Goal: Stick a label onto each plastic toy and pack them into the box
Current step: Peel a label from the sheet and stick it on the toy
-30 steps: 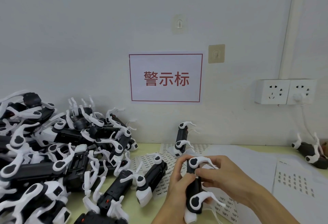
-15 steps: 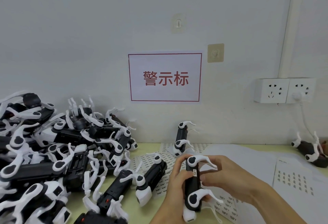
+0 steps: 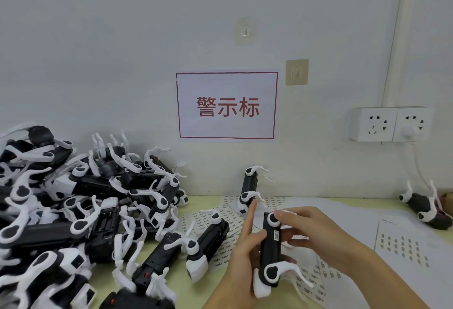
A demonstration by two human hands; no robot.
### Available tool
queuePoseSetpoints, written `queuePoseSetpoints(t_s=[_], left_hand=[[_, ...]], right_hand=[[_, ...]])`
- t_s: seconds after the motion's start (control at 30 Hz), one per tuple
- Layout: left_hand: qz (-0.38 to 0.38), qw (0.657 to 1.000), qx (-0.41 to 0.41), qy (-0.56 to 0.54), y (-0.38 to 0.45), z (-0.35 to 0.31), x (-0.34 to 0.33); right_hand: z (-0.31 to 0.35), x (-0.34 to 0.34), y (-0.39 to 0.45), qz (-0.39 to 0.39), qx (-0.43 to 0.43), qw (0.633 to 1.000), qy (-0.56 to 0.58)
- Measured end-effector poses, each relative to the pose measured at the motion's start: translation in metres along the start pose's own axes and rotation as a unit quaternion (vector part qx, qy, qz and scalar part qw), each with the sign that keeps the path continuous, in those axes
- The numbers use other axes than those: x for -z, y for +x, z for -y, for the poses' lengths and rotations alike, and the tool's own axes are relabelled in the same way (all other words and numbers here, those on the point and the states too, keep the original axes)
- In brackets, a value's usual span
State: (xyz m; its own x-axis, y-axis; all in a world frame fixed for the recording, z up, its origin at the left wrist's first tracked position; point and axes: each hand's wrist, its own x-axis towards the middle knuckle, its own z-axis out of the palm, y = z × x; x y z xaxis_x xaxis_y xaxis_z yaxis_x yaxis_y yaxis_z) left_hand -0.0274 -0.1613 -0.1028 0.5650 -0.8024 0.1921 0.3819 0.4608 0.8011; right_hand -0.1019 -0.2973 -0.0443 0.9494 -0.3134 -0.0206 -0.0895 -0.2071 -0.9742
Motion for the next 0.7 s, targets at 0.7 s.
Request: queuePoseSetpoints(t_s=[0.7], left_hand=[[-0.272,0.959,-0.029,-0.071,0.012,0.005,0.011]], right_hand=[[-0.013,-0.01,0.009,-0.202,-0.002,0.974,0.104]])
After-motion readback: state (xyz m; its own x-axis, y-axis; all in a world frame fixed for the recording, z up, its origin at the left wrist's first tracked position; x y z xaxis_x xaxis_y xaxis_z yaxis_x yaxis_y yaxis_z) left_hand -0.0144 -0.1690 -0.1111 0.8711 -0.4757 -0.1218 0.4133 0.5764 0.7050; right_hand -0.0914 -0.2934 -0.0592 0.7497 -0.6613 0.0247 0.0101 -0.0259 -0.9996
